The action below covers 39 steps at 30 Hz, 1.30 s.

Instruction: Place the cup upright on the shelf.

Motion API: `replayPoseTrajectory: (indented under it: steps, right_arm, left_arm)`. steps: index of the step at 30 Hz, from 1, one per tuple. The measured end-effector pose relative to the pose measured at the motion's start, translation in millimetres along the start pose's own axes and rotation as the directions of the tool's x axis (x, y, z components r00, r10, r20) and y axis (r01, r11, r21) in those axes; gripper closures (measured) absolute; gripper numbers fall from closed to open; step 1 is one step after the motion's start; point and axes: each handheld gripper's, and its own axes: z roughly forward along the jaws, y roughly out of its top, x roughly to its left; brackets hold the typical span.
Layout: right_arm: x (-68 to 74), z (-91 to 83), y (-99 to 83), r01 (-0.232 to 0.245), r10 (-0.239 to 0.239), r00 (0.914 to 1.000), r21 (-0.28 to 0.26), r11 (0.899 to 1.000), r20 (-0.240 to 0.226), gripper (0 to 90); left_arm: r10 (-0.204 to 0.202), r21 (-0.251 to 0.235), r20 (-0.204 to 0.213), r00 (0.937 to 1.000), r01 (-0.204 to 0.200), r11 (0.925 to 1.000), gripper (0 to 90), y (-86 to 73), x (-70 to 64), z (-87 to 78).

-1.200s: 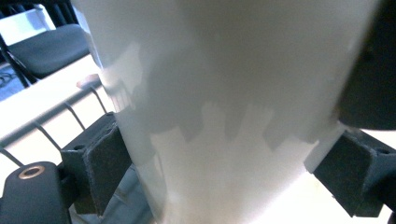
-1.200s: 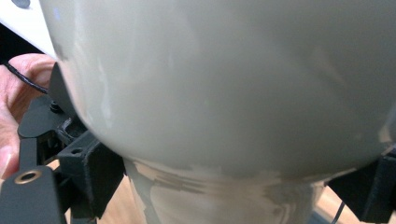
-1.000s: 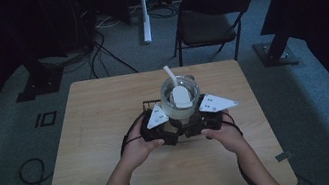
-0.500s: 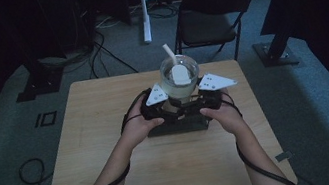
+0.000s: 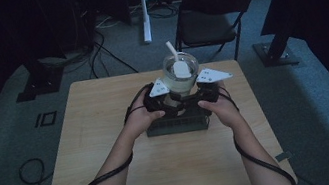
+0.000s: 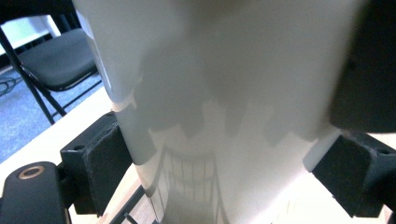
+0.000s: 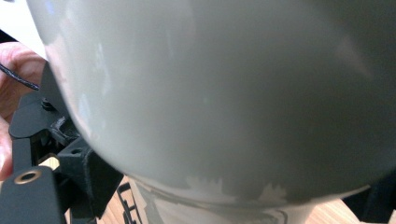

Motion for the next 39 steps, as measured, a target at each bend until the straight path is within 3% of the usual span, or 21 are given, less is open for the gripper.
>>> replayPoseTrajectory:
  steps: [23, 31, 36, 39]
  right_arm:
    - [-1.3, 14.3, -32.2, -0.053, 0.052, 0.9986, 0.071, 0.996, 0.013, 8.8]
    - [0.3, 23.5, -44.1, -0.025, 0.019, 0.9988, 0.142, 0.990, 0.044, 8.9]
    - [2.8, 23.8, -46.0, -0.028, 0.021, 0.9983, 0.122, 0.992, 0.054, 8.8]
    - [7.3, 23.4, -51.8, -0.011, 0.005, 0.9974, 0.084, 0.996, 0.072, 8.7]
  left_arm:
    - [-0.070, 0.065, -0.007, 0.9975, 0.070, 0.9954, 11.5, -31.4, -1.2, 14.4]
    - [-0.100, 0.078, -0.017, 0.9949, 0.101, 0.9919, 11.9, -35.7, -0.5, 14.1]
    - [-0.105, 0.062, -0.023, 0.9942, 0.107, 0.9924, 11.7, -39.5, -2.6, 13.9]
    - [-0.119, 0.041, -0.032, 0.9924, 0.120, 0.9919, 11.6, -43.1, -4.8, 14.5]
